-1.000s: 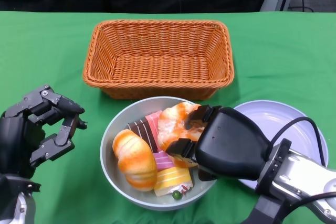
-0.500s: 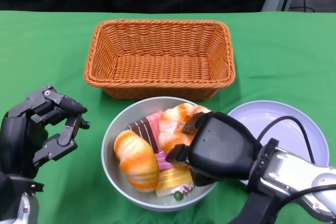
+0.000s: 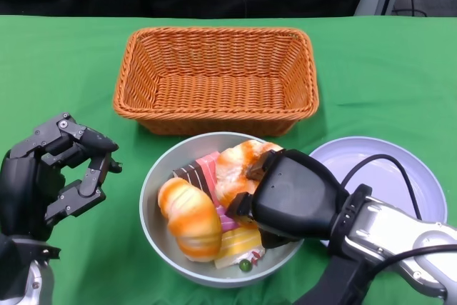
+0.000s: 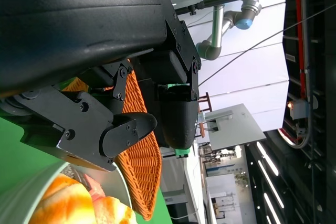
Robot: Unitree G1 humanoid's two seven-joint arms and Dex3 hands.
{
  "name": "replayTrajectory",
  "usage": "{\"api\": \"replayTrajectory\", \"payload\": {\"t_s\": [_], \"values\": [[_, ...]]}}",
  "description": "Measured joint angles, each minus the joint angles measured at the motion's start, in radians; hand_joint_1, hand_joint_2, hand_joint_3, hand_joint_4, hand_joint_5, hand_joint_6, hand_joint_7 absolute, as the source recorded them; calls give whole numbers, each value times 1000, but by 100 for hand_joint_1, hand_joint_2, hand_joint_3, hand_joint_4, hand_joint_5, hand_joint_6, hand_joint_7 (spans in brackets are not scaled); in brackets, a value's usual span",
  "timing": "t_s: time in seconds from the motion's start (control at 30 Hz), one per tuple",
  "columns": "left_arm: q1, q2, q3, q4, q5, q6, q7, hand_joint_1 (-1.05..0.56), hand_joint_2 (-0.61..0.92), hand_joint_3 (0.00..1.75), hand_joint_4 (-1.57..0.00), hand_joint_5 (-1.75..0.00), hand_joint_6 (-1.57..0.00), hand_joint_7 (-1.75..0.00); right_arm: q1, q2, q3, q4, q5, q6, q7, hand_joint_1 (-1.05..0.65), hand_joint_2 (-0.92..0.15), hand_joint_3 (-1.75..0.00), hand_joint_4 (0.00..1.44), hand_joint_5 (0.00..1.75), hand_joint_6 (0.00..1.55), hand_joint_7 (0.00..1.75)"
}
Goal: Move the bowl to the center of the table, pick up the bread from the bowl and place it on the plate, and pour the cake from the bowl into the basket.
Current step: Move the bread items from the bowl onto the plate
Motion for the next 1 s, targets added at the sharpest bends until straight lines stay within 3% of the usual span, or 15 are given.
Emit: {"api": "replayTrajectory", "payload": {"t_s": [0.03, 0.07, 0.1, 0.13, 0.2, 0.4, 0.43, 0.5, 0.67, 0.77, 1.0], "values": [[1, 0, -1, -1, 1, 0, 1, -4, 63, 91, -78, -149, -87, -113, -4, 2, 6, 6, -5, 2, -3, -50, -88, -1, 93, 11, 87, 1], [1, 0, -2, -2, 2, 0, 2, -4, 63, 91, -78, -149, -87, -114, -7, 5, 13, 13, -9, 4, -11, -47, -86, 0, 86, 31, 87, 1], [1, 0, -3, -2, 3, 0, 3, -4, 63, 91, -78, -150, -87, -114, -11, 7, 21, 21, -11, 5, -16, -45, -84, 0, 69, 69, 87, 1], [1, 0, -5, -3, 4, 0, 4, -4, 63, 91, -79, -150, -87, -114, -14, 10, 26, 29, -13, 5, -20, -44, -83, 0, 63, 84, 88, 1], [1, 0, -5, -6, 11, -2, 9, -5, 62, 91, -79, -151, -87, -115, -19, 12, 32, 39, -14, 6, -23, -42, -83, 0, 57, 97, 87, 0], [2, 0, -6, -7, 17, -10, 12, -6, 62, 92, -79, -150, -86, -115, -27, 19, 43, 72, -13, 6, -51, -39, -82, 0, 64, 94, 89, 0], [2, 0, -6, -7, 17, -10, 12, -7, 62, 91, -78, -150, -86, -115, -29, 21, 46, 83, -11, 2, -73, -39, -83, 0, 76, 77, 93, 1], [2, 0, -6, -7, 17, -11, 12, -8, 62, 91, -78, -151, -86, -114, -36, 24, 52, 117, -7, -13, -135, -39, -83, 0, 85, 61, 95, 0], [2, 0, -7, -7, 17, -12, 12, -8, 62, 90, -78, -151, -86, -114, -51, 25, 64, 155, 0, -24, -194, -39, -83, 0, 90, 54, 96, 0], [2, 0, -7, -6, 33, -19, 18, -8, 62, 90, -78, -150, -86, -114, -66, 31, 68, 221, 17, -73, -320, -34, -85, 0, 92, 76, 112, 6], [2, 0, -9, -6, 47, -20, 29, -8, 63, 89, -77, -149, -85, -114, -99, 39, 71, 314, 39, -158, -474, -28, -83, 0, 83, 105, 117, 4]]}}
